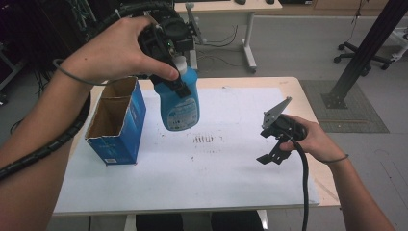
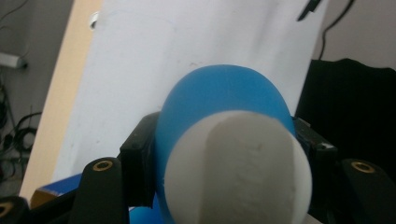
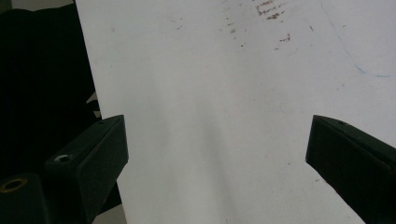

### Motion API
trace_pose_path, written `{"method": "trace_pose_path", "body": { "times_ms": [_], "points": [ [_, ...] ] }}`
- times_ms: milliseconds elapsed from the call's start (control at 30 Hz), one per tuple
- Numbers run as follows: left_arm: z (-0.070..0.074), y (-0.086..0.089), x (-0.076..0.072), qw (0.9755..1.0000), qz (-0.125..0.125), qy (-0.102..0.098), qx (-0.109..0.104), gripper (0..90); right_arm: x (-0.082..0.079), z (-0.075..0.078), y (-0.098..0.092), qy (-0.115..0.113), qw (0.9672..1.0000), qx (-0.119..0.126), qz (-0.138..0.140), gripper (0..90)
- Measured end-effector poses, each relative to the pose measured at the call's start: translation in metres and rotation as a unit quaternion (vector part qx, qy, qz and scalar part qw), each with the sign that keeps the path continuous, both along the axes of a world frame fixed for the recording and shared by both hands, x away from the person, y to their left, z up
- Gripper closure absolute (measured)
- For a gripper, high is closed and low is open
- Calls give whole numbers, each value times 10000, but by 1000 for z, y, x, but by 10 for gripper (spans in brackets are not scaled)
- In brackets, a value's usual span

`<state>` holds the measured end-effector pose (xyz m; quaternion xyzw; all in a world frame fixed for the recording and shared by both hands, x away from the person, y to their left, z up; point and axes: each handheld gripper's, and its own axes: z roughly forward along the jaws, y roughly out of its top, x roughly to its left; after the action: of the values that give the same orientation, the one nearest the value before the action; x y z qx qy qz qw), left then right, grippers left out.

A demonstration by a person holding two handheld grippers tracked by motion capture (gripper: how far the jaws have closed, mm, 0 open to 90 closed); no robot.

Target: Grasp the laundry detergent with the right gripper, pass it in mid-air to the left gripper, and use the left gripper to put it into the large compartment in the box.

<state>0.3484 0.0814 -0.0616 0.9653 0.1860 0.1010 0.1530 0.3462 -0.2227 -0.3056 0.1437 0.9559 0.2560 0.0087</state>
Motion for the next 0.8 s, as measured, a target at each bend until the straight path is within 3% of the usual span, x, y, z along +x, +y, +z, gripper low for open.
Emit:
{"method": "trace_pose_path", "body": {
  "times_ms": [33,67,100,133,200,233,267,333,400,433,467,500,567,600,633,667,733,767,800],
  "points": [
    [5,6,5,9996,283,-33,25,380,0,0,0,-5,10000,7,11,55],
    [5,6,5,9996,283,-33,25,380,0,0,0,-5,10000,7,11,55],
    [7,8,7,9990,449,-25,30,380,1,-1,2,-1,10000,-7,18,55],
    [10,14,13,9970,772,-38,48,380,1,-2,3,-5,10000,-6,25,55],
    [10,14,13,9970,772,-38,48,380,1,-2,5,8,10000,-12,38,55],
    [11,16,15,9957,923,-31,24,380,1,-2,5,8,10000,-12,38,55],
    [14,24,18,9920,1254,-139,25,380,1,-2,6,2,10000,-10,43,55],
    [14,24,18,9920,1254,-139,25,380,2,-1,8,-13,10000,25,71,55],
    [17,31,21,9879,1544,-166,-45,380,2,-2,9,-8,10000,19,86,57],
    [19,36,22,9846,1739,-134,-149,380,2,-3,9,2,10000,13,80,56],
    [19,36,22,9846,1739,-134,-149,380,2,-4,10,7,10000,0,83,56],
    [24,49,26,9756,2174,-83,-309,380,2,-4,10,7,10000,0,83,56],
    [24,49,26,9756,2174,-83,-309,380,3,-4,11,6,10000,17,97,56],
    [25,52,28,9734,2267,-69,-316,380,3,-4,11,6,10000,17,97,56],
    [26,57,30,9695,2430,-89,-322,380,3,-4,11,-3,10000,23,95,56],
    [27,66,33,9625,2695,-105,-291,380,3,-4,11,2,9999,26,98,56],
    [27,66,33,9625,2695,-105,-291,380,3,-4,11,-9,10000,29,92,56],
    [27,77,36,9537,2990,-77,-307,380,3,-4,11,-9,10000,29,92,56],
    [27,77,36,9537,2990,-77,-307,380,3,-4,11,-9,10000,29,92,56]
  ]
}}
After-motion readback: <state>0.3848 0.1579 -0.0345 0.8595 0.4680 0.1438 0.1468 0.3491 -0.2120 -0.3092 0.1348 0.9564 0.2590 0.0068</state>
